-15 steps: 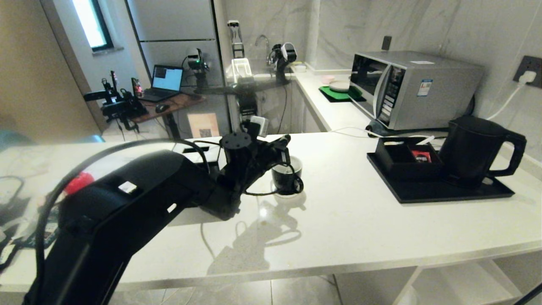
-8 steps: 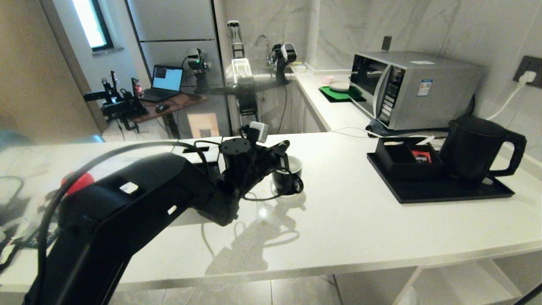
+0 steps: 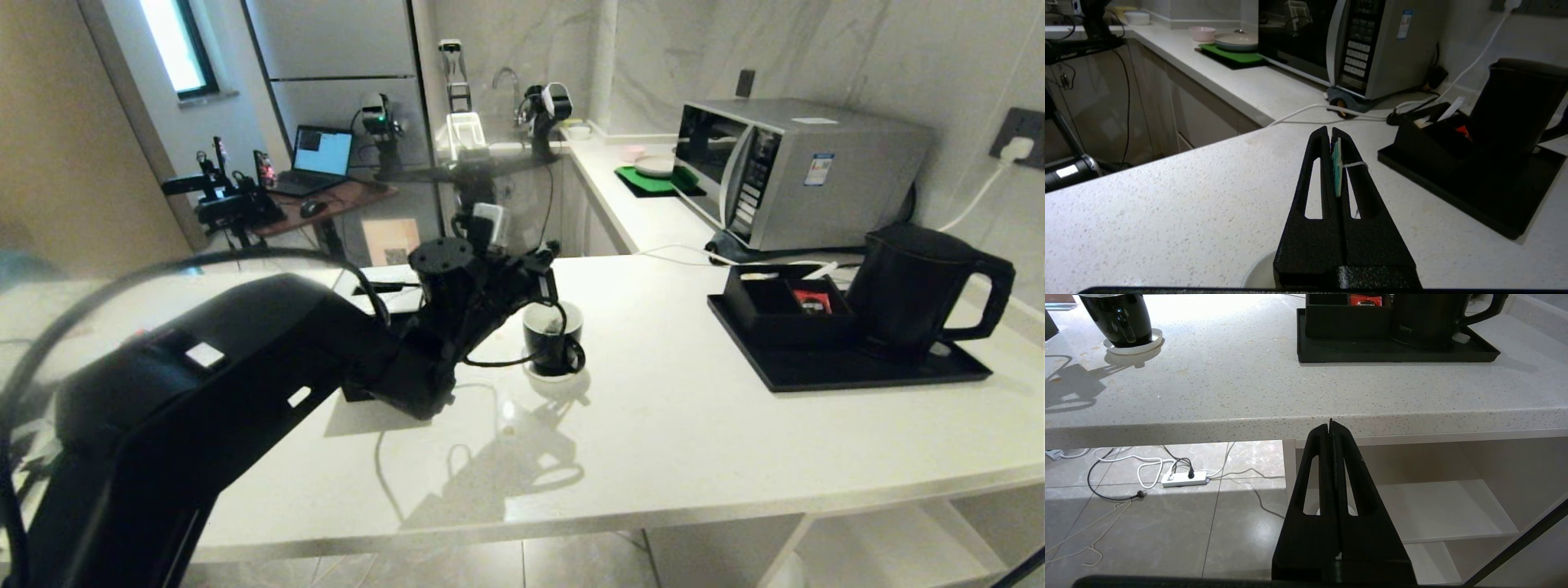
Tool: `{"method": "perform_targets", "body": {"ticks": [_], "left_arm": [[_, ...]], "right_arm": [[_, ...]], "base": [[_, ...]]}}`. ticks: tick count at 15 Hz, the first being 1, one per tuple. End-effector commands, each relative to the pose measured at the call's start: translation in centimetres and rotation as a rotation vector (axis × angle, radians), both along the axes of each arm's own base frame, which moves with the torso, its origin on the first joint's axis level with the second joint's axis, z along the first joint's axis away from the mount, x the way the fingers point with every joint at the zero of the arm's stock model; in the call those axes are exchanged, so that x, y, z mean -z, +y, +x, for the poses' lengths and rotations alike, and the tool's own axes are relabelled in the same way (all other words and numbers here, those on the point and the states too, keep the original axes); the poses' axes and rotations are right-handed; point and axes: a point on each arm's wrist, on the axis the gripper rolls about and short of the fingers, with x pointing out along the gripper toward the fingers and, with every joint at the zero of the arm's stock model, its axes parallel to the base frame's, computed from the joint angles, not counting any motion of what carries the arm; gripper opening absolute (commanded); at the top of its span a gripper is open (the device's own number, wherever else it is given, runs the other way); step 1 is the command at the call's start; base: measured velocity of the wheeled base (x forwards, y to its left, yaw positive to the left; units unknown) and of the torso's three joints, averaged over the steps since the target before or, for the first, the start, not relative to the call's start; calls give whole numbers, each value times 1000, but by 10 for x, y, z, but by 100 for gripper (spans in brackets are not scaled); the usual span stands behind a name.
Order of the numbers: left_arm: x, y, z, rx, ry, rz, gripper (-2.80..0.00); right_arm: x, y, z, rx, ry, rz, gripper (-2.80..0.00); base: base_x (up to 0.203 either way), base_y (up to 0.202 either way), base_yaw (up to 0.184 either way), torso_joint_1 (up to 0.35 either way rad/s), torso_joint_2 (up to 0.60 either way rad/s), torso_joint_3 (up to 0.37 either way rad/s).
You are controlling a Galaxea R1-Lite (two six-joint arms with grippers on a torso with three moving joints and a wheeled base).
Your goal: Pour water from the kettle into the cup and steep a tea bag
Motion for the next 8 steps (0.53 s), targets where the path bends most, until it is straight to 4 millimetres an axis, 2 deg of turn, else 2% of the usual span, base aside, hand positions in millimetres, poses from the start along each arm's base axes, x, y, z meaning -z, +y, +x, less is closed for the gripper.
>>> {"method": "perform_targets", "body": {"ticks": [1, 8], "left_arm": [[-17, 0, -6, 7, -30, -19, -280], [-35, -1, -12, 17, -53, -10, -280]], "right_arm": [[0, 0, 0, 0, 2, 0, -280], [0, 0, 0, 0, 1, 0, -280]], "base": [[0, 0, 0, 0, 0, 0], [0, 0, 0, 0, 0, 0]]}}
